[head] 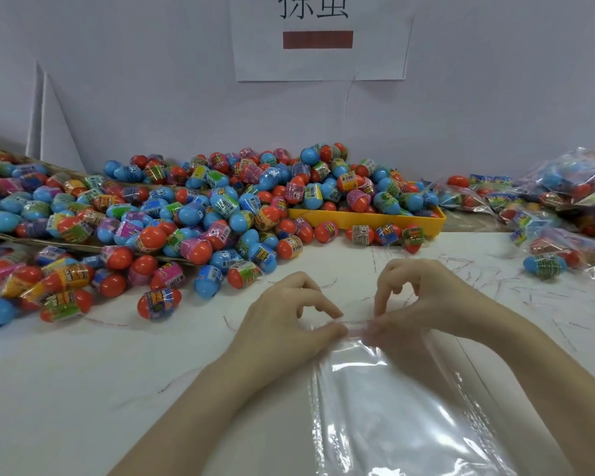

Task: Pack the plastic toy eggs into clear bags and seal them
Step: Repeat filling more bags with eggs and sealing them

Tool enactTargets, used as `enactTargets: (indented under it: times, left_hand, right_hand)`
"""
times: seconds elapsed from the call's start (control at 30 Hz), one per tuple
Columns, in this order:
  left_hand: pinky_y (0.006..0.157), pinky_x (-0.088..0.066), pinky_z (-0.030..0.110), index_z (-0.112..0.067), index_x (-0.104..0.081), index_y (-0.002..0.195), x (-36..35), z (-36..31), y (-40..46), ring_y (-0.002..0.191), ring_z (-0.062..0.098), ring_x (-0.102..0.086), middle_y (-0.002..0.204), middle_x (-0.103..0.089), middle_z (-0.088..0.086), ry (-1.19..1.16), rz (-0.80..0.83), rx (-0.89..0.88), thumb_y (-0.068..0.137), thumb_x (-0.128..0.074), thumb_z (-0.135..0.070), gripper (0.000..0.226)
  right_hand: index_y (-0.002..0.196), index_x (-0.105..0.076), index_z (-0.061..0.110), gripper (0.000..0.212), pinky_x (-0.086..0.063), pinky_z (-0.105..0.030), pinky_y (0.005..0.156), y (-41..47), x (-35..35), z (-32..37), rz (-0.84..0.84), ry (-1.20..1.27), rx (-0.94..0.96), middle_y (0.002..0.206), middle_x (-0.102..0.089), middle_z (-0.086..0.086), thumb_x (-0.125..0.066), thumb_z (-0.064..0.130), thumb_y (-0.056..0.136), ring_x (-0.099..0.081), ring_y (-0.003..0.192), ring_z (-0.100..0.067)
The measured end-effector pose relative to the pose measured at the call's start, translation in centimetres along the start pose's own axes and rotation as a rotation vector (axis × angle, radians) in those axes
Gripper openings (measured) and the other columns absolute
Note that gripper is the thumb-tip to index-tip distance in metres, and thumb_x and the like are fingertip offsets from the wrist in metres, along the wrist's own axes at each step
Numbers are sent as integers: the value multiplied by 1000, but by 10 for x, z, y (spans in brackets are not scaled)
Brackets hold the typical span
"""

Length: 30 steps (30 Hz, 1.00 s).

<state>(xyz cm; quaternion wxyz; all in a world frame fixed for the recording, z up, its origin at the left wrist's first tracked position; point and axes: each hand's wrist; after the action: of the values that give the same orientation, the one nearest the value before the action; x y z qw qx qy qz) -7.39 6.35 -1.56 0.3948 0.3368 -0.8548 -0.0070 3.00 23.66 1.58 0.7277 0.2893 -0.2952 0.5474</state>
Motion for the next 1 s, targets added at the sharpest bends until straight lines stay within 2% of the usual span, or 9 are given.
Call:
enactTargets:
  times: [0.13,0.27,0.33,0.4,0.57,0.7,0.83,0.9,1.0]
  left_hand:
    - [56,-37,8,-36,-66,73,2,-4,1,66,-3,-53,77,-65,-14,-258,-54,43,66,-80,-29,17]
    - [49,-49,17,-22,-69,84,4,-12,-1,55,7,-63,69,-72,-3,-606,111,207,68,-79,-30,21]
    - [40,-40,12,-17,-70,76,5,-15,-1,45,5,-59,62,-71,-2,-632,153,216,77,-71,-15,3]
    - [38,-35,9,-15,-70,70,5,-16,-2,40,3,-55,59,-70,-2,-642,153,219,80,-68,-9,12]
    - [44,-42,13,-20,-71,63,2,-17,-3,47,5,-57,55,-66,-3,-625,128,227,76,-72,-16,14]
    - [49,-41,9,-22,-71,59,3,-18,-2,53,-6,-54,61,-65,-13,-628,18,213,76,-72,-20,17]
    - [64,-42,7,-21,-72,59,7,-16,2,69,-10,-58,76,-67,-23,-587,14,188,77,-70,-18,18]
    - [60,-41,4,-21,-71,63,8,-14,3,67,-8,-59,71,-68,-19,-587,11,206,80,-66,-18,17]
    - [48,-40,11,-11,-67,71,13,-12,4,51,4,-58,63,-69,-7,-629,52,239,85,-60,-16,17]
  right_hand:
    - [55,-69,31,20,-37,-5,53,-1,7,7,26,108,61,59,-66,12,-80,17,64,-52,55,7]
    - [70,-72,29,11,-42,-10,59,-4,12,13,40,214,65,65,-70,8,-64,36,67,-59,63,2]
    - [74,-72,28,19,-40,-5,61,-5,13,15,26,235,71,70,-71,13,-60,38,64,-59,67,9]
    - [76,-73,26,20,-37,-2,59,-5,14,16,-8,253,68,74,-70,15,-62,37,63,-56,67,10]
    - [70,-74,21,23,-48,-14,61,-7,17,17,-61,385,43,65,-69,-1,-67,38,56,-59,60,-7]
    - [67,-74,21,25,-45,-14,48,-7,22,17,-129,525,27,59,-68,-5,-65,42,56,-59,48,-11]
    - [88,-69,25,53,-48,-15,52,-6,23,10,66,470,-63,74,-73,-5,-62,66,53,-65,52,-15]
    - [99,-66,23,71,-49,-15,53,-5,21,6,209,460,-103,79,-73,-4,-69,71,47,-64,55,-11]
    - [111,-58,21,54,-53,-19,58,-6,21,2,321,517,-98,82,-73,-7,-82,31,63,-68,65,-14]
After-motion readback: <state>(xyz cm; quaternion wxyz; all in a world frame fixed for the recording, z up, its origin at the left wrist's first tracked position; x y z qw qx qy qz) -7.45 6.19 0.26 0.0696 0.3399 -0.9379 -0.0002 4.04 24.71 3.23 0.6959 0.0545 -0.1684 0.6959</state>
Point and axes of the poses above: each hand's wrist, its own y-axis towards the middle knuckle, its own x-axis out of the back of the hand, z = x × y
